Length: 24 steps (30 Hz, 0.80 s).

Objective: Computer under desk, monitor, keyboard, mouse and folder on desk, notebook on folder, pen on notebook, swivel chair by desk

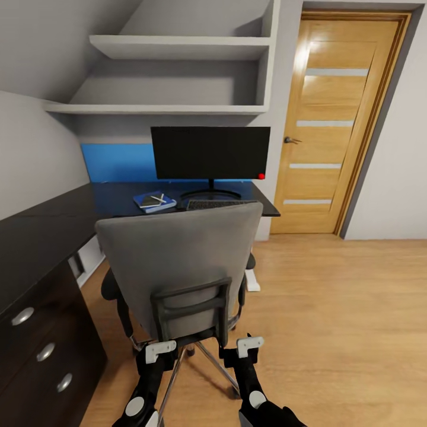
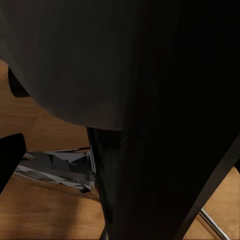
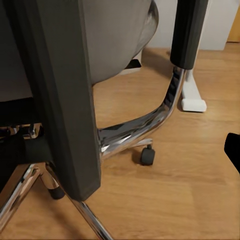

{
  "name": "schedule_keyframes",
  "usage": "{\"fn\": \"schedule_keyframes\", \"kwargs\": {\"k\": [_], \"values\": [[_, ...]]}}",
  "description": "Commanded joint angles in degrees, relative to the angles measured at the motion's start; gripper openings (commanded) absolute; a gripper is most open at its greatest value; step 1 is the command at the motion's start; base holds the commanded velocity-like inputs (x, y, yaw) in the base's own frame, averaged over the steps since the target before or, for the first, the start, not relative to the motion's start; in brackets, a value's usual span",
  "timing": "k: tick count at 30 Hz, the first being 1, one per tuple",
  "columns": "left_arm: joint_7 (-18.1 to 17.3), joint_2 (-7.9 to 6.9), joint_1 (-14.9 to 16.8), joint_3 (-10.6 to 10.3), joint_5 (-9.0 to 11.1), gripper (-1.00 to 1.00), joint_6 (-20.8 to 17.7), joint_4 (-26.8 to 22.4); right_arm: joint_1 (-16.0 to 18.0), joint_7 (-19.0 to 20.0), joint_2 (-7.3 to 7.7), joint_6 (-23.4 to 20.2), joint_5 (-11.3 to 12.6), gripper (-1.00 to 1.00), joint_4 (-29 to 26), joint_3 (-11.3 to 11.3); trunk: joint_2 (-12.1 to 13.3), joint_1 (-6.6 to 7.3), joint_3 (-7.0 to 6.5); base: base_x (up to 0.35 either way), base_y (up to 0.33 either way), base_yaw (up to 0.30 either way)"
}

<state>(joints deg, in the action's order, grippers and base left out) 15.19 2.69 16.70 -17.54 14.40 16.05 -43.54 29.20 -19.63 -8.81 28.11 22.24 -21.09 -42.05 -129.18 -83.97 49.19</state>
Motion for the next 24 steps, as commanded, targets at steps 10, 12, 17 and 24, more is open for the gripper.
{"fn": "schedule_keyframes", "kwargs": {"k": [10,12,17,24], "values": [[0.3,-0.05,0.1,-0.3,0.2,1.00,0.3,-0.1,0.1,-0.4,0.02,0.2,0.3,1.00,0.0,-0.5,0.0,-0.02,0.04,0.293,0.000,0.000],[0.3,-0.05,0.1,-0.3,0.2,1.00,0.3,-0.1,0.1,-0.4,0.02,0.2,0.3,1.00,0.0,-0.5,0.0,-0.02,0.04,0.293,0.000,0.000],[0.3,-0.08,0.1,-0.2,0.2,1.00,0.3,-0.1,0.1,-0.4,0.02,0.2,0.3,1.00,0.0,-0.5,0.0,-0.02,0.04,0.278,0.000,0.000],[0.3,-0.13,0.1,-0.2,0.2,1.00,0.4,-0.1,0.1,-0.4,0.02,0.2,0.3,1.00,0.0,-0.4,0.0,-0.02,0.04,0.112,0.000,0.000]]}}
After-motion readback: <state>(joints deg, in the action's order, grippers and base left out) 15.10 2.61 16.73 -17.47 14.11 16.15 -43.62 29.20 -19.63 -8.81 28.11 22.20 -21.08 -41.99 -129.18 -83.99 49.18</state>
